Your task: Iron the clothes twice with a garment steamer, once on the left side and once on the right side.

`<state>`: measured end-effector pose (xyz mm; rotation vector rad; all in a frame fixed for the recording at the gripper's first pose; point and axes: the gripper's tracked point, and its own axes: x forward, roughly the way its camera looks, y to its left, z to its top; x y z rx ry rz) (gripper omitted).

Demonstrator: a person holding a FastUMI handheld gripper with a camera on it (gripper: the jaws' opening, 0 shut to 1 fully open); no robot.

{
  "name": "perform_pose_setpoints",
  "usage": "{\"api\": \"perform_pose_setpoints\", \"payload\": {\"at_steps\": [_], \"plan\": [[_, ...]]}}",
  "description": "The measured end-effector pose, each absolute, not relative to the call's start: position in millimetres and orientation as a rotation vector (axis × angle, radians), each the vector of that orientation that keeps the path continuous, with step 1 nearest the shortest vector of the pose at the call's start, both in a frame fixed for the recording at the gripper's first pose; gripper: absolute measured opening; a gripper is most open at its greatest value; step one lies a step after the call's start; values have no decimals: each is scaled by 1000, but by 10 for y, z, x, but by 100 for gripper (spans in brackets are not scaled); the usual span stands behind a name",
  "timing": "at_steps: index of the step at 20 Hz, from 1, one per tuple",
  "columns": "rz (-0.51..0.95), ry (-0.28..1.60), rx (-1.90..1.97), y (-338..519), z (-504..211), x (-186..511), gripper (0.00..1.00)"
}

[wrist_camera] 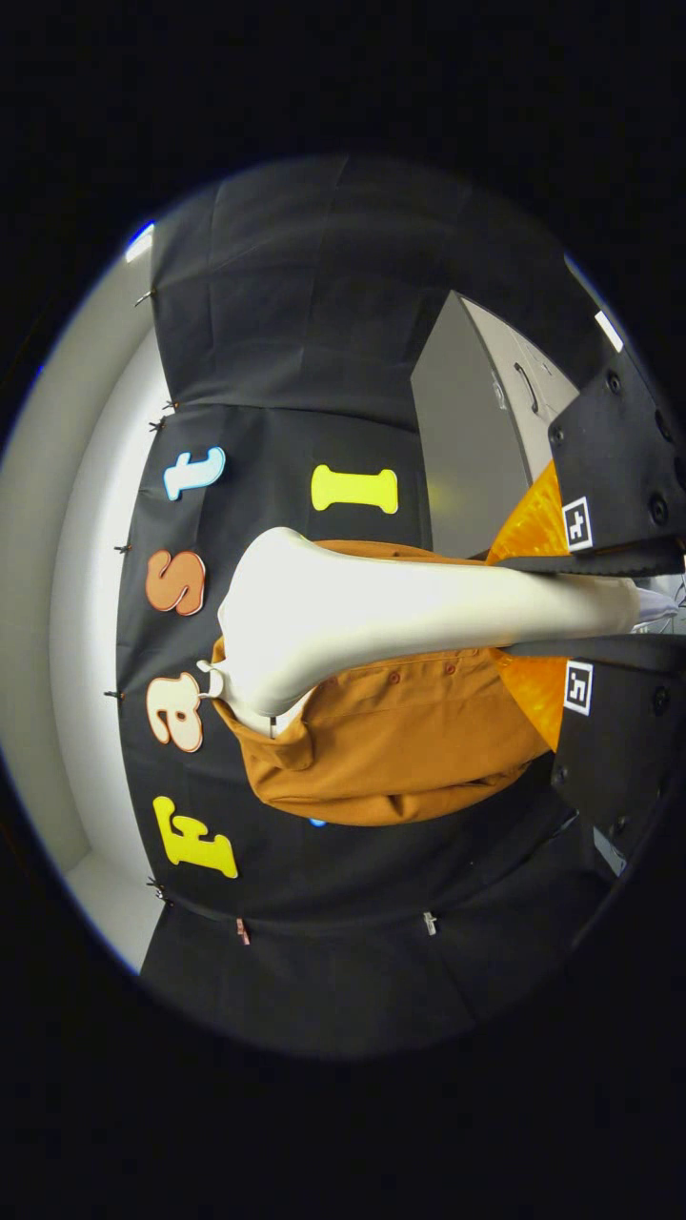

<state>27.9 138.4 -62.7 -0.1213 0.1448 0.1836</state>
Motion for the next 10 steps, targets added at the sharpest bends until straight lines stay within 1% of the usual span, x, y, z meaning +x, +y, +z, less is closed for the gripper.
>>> {"api": "perform_pose_setpoints", "payload": {"at_steps": [4, 10], "plan": [[196, 118, -112, 1326, -407, 172, 27], [204, 107, -111, 1272, -285, 111, 27]]}}
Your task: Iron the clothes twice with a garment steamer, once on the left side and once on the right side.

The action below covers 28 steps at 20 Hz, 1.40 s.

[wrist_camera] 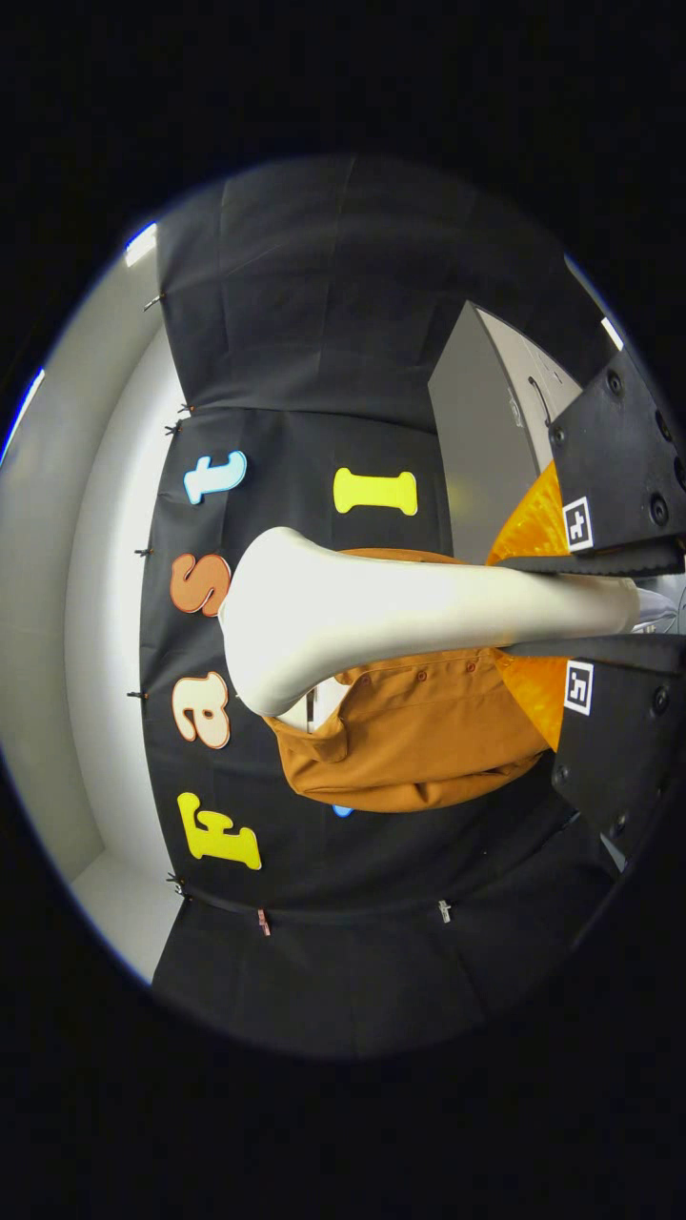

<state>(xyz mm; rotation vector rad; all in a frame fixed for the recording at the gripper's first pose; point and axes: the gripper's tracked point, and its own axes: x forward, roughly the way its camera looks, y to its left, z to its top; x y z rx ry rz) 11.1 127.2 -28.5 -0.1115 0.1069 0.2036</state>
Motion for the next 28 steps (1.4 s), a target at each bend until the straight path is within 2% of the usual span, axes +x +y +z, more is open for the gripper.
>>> {"api": "perform_pose_setpoints", "payload": {"at_steps": [9, 28], "plan": [[182, 87, -113, 1019, -161, 81, 27], [217, 146, -110, 1236, -503, -15, 27]]}}
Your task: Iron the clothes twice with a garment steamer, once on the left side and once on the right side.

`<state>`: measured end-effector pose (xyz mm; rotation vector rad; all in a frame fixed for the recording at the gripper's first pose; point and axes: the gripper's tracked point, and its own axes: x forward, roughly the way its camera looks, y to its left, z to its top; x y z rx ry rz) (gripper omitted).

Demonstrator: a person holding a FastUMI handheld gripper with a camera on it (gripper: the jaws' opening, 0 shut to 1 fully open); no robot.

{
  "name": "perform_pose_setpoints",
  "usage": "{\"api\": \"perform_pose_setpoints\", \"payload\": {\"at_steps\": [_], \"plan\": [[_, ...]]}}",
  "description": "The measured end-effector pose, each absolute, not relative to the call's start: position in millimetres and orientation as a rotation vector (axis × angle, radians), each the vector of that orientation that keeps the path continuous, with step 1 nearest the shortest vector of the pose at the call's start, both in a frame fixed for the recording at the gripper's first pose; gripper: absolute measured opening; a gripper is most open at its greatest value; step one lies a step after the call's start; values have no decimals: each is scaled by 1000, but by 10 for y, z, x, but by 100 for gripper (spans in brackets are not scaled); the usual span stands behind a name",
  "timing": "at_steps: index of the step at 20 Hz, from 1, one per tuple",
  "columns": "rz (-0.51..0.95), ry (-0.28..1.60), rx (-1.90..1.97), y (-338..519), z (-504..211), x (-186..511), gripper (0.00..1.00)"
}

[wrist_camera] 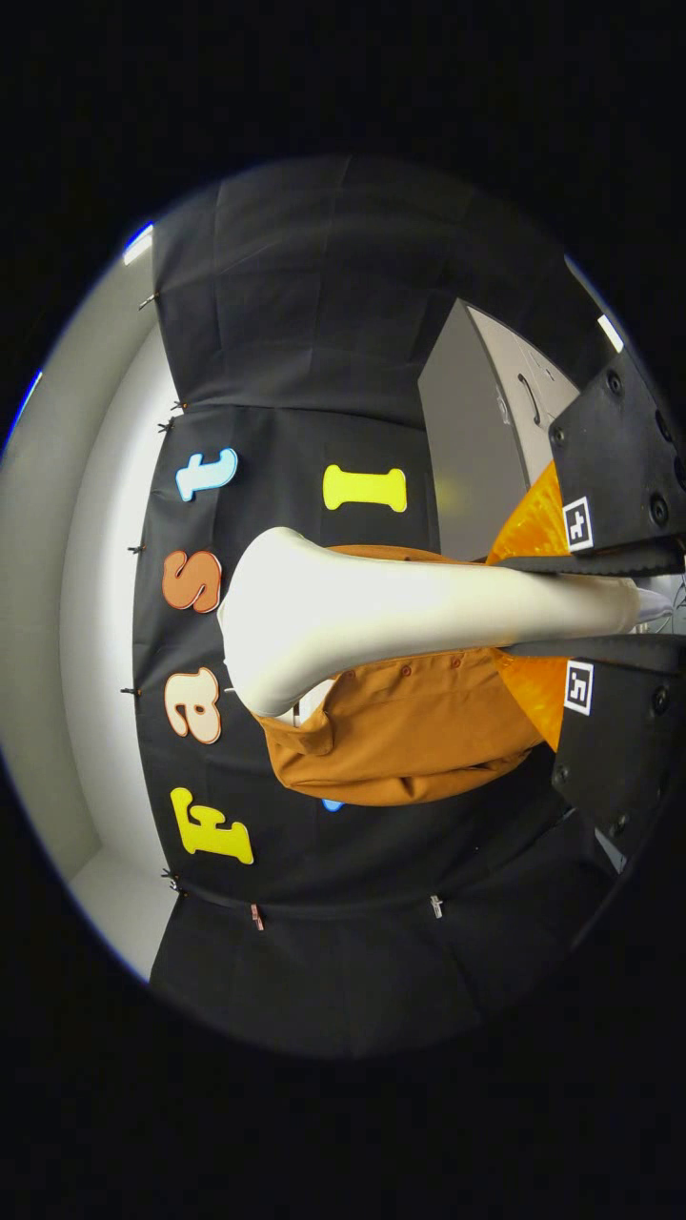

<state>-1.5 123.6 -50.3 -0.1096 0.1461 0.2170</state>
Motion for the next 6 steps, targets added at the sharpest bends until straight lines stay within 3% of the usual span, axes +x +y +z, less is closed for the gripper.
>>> {"api": "perform_pose_setpoints", "payload": {"at_steps": [6], "plan": [[220, 149, -111, 1237, -524, 3, 27]]}}
